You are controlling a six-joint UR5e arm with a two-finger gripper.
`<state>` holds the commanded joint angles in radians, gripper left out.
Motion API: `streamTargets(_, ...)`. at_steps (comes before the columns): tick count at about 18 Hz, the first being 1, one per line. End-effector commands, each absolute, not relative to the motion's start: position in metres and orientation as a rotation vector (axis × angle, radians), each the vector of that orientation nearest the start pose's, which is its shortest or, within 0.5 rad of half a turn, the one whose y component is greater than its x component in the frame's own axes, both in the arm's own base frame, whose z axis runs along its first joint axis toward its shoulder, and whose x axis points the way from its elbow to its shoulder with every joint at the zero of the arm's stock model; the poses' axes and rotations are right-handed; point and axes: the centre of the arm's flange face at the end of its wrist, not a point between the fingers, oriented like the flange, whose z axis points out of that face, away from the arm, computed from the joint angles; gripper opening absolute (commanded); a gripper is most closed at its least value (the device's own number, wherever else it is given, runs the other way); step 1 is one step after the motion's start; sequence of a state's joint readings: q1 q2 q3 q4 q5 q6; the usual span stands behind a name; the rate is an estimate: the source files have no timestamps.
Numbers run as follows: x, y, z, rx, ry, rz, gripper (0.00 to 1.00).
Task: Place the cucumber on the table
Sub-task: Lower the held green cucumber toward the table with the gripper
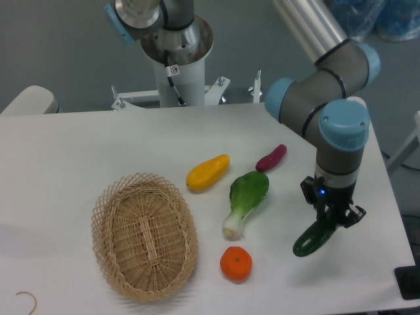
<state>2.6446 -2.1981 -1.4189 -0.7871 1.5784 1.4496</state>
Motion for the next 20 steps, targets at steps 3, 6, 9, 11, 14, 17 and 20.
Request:
streamTargets(3, -0.57, 0.462, 0.246, -2.987, 0.474, 0.429, 0.11)
streamTargets(6, -0.561, 0.458, 0.222, -3.028, 0.252, 0.365, 0.11)
streamTargets(9, -0.541, 0.463, 0.207, -3.065, 0.148, 0.326, 0.11)
streamTargets(11, -0.538, 0.458, 0.207, -3.094, 0.123, 0.339, 0.12)
streamTargets(14, -0.534, 0.456, 0.203, -3.102, 0.1, 0.327, 0.13)
streamTargets(17, -0.535, 0.458, 0.207, -3.097, 0.106, 0.339, 0.55)
streamTargets(20, -0.539, 0.46, 0.215, -3.085, 0.104, 0.363, 1.0)
